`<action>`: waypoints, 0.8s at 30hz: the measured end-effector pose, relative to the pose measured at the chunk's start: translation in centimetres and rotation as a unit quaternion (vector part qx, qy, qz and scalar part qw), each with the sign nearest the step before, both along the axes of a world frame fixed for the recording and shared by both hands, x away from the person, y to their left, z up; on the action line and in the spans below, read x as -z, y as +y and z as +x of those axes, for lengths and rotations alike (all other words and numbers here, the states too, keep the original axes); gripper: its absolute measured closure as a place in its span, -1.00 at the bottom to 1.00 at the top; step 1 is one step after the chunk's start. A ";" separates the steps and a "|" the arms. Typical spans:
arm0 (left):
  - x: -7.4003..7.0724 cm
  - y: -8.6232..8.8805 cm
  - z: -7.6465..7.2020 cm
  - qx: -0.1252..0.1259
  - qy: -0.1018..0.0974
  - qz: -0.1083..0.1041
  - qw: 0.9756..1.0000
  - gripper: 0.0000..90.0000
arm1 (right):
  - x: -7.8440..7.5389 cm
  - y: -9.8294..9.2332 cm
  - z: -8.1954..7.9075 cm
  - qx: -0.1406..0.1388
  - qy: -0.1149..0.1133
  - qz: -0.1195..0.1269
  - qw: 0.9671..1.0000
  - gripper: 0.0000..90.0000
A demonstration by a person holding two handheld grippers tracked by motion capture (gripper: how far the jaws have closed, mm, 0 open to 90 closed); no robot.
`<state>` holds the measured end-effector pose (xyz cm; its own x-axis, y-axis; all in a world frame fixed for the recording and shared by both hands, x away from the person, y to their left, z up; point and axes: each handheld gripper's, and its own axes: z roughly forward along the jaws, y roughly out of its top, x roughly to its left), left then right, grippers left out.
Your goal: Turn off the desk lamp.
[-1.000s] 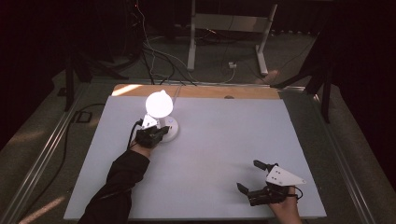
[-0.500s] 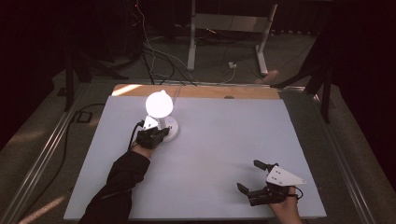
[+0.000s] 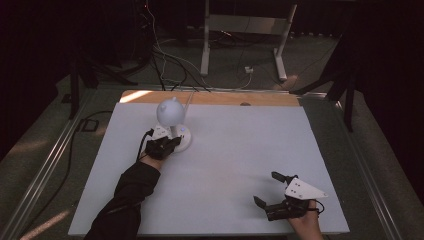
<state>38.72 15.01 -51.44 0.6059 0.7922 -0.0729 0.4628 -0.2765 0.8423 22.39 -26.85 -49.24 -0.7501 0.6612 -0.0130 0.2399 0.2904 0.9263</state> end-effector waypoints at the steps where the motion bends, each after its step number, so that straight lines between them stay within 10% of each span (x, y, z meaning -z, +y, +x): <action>1: -0.2 0.0 0.0 -0.001 -0.001 -0.002 1.000 1.00 | 0.0 0.0 0.0 0.001 0.000 0.001 1.000 -1.00; 14: -2.6 0.7 -0.7 0.001 -0.004 -0.031 1.000 0.99 | 0.0 0.0 0.0 0.002 0.000 0.000 1.000 -1.00; 24: -3.0 0.5 -1.4 0.019 0.016 -0.031 0.999 0.58 | -0.1 -0.1 0.1 0.002 -0.001 0.002 1.000 -1.00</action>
<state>37.33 15.55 -48.47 0.6322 0.7618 -0.1415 0.4797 -0.2414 0.8436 22.44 -26.91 -49.18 -0.7478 0.6638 -0.0118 0.2391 0.2859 0.9280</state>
